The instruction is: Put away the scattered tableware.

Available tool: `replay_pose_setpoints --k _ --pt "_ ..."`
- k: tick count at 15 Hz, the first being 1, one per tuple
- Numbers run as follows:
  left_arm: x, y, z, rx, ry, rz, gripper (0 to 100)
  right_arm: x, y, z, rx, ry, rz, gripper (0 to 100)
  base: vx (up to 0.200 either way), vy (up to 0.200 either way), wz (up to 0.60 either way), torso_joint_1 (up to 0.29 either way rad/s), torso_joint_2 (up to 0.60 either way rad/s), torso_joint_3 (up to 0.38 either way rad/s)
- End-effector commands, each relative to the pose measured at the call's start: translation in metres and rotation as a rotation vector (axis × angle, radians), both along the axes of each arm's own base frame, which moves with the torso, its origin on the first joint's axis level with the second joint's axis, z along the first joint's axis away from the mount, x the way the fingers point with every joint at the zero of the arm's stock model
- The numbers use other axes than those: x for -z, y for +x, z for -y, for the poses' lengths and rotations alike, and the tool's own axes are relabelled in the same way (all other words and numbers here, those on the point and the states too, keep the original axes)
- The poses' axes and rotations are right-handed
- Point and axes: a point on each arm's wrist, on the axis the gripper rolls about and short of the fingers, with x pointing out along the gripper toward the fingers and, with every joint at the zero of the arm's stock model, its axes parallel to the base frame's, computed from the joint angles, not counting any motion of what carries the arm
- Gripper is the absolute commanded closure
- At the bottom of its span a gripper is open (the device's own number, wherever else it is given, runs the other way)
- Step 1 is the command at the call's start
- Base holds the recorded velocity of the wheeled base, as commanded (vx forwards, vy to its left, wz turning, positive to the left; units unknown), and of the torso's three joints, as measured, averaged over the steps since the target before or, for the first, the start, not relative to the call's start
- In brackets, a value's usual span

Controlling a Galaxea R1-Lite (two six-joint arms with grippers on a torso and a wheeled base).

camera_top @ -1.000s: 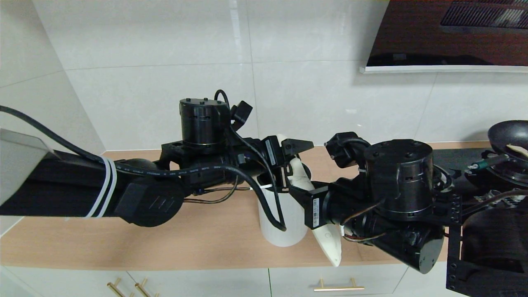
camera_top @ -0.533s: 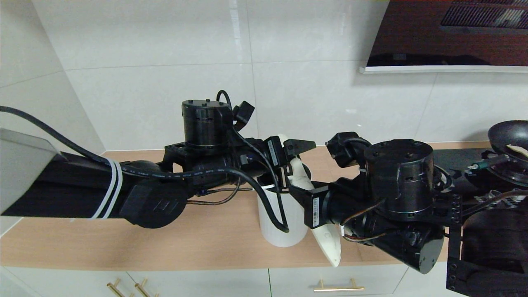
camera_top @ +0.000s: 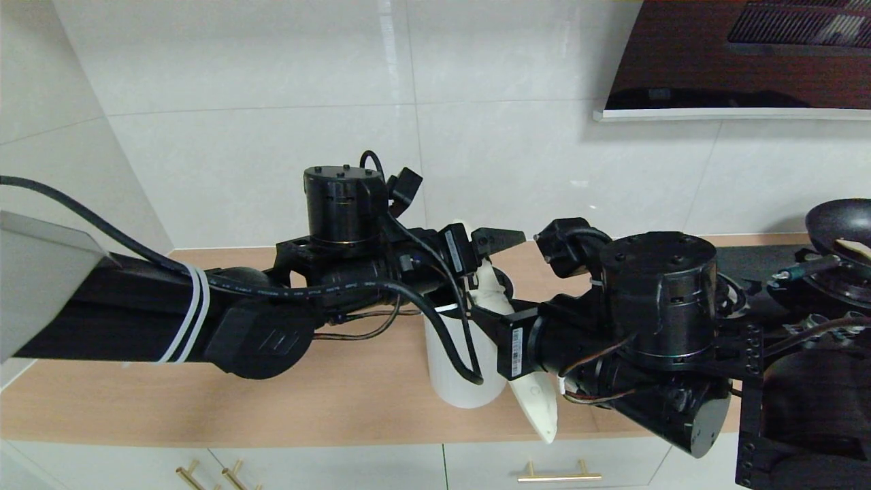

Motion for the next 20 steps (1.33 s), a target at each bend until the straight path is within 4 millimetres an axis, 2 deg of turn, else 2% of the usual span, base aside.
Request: replay_pose_setpoints --k 1,2,3,17,18,20 --pt "0.000 0.000 0.000 0.002 0.000 -0.001 0 0.000 0.000 0.000 -0.001 0.000 0.000 100 0.000 0.000 0.00 0.000 0.00 0.000" --pt "0.000 -0.001 0.001 0.003 0.000 -0.001 0 0.000 0.000 0.000 -0.001 0.000 0.000 100 0.000 0.000 0.00 0.000 0.00 0.000" --pt "0.000 -0.001 0.001 0.003 -0.001 0.001 100 0.000 0.000 0.000 0.005 -0.001 0.001 100 0.000 0.000 0.00 0.000 0.00 0.000" --pt "-0.003 -0.002 0.000 -0.004 -0.015 -0.005 100 0.001 0.005 -0.003 0.058 0.025 0.035 100 0.000 0.000 0.00 0.000 0.00 0.000" --pt "-0.005 -0.002 0.000 -0.007 -0.028 -0.014 100 0.000 0.004 -0.002 0.064 0.025 0.037 0 0.000 0.000 0.00 0.000 0.00 0.000" --pt "-0.010 -0.004 -0.002 -0.007 -0.045 -0.011 100 0.000 0.005 -0.002 0.067 0.025 0.037 0 0.000 0.000 0.00 0.000 0.00 0.000"
